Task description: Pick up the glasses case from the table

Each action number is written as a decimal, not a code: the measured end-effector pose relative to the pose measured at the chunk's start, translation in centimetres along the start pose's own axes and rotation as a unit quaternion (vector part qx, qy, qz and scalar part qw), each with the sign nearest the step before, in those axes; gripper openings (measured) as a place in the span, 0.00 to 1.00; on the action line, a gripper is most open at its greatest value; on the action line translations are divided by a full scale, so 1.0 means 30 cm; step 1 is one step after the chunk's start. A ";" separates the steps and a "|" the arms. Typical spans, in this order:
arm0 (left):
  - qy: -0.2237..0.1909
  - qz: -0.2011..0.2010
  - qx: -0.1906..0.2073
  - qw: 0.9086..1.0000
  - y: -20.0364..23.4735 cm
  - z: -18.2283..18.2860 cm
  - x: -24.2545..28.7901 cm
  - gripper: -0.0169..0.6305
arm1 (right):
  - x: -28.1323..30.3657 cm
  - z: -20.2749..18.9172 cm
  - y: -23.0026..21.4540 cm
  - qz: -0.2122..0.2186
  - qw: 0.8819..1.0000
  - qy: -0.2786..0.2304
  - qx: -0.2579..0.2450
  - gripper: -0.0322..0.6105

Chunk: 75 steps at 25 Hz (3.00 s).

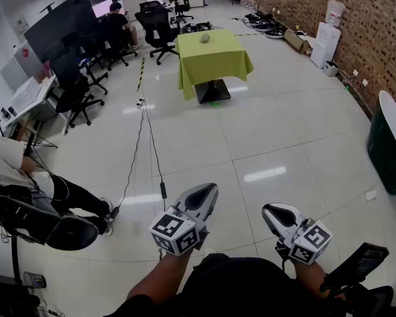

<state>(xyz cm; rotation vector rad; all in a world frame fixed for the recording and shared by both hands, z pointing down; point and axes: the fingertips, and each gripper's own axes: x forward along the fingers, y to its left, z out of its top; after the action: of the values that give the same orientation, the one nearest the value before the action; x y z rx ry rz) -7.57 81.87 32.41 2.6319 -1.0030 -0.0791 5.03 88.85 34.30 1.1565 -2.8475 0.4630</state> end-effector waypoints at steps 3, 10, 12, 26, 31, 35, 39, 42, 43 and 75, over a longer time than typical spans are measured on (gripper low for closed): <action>0.003 0.007 0.000 1.000 -0.001 -0.028 0.000 0.04 | -0.021 -0.027 -0.009 -0.005 1.000 0.001 0.004 0.08; 0.010 0.004 0.004 1.000 -0.016 -0.049 -0.007 0.04 | -0.014 -0.015 -0.019 -0.006 1.000 -0.002 0.002 0.05; 0.009 0.003 0.004 1.000 -0.014 -0.040 -0.011 0.04 | -0.002 -0.007 -0.012 -0.004 1.000 -0.003 -0.001 0.05; 0.002 -0.014 0.016 1.000 0.020 -0.009 -0.042 0.04 | 0.075 -0.018 0.018 -0.007 1.000 0.001 0.000 0.05; 0.001 -0.013 0.012 1.000 0.073 -0.005 -0.076 0.04 | 0.132 -0.022 0.037 -0.006 1.000 0.006 -0.002 0.05; 0.003 -0.016 0.009 1.000 0.120 0.005 -0.103 0.04 | 0.183 -0.015 0.051 -0.011 1.000 0.007 0.000 0.05; 0.005 -0.014 0.007 1.000 0.176 0.024 -0.116 0.04 | 0.231 -0.004 0.066 -0.012 1.000 0.012 -0.001 0.05; 0.011 -0.012 0.005 1.000 0.203 0.031 -0.112 0.04 | 0.253 0.001 0.066 -0.012 1.000 0.017 0.000 0.05; 0.012 -0.012 0.004 1.000 0.209 0.031 -0.109 0.04 | 0.259 0.004 0.062 -0.013 1.000 0.017 0.000 0.05; 0.014 0.030 -0.004 0.999 0.462 0.125 0.356 0.04 | 0.539 0.154 -0.474 0.030 0.999 -0.011 0.022 0.05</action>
<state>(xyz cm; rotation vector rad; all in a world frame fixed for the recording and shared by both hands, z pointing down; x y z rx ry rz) -9.02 64.10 33.92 2.5854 -1.0702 -0.0322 3.48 66.94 35.88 1.0921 -2.9112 0.5204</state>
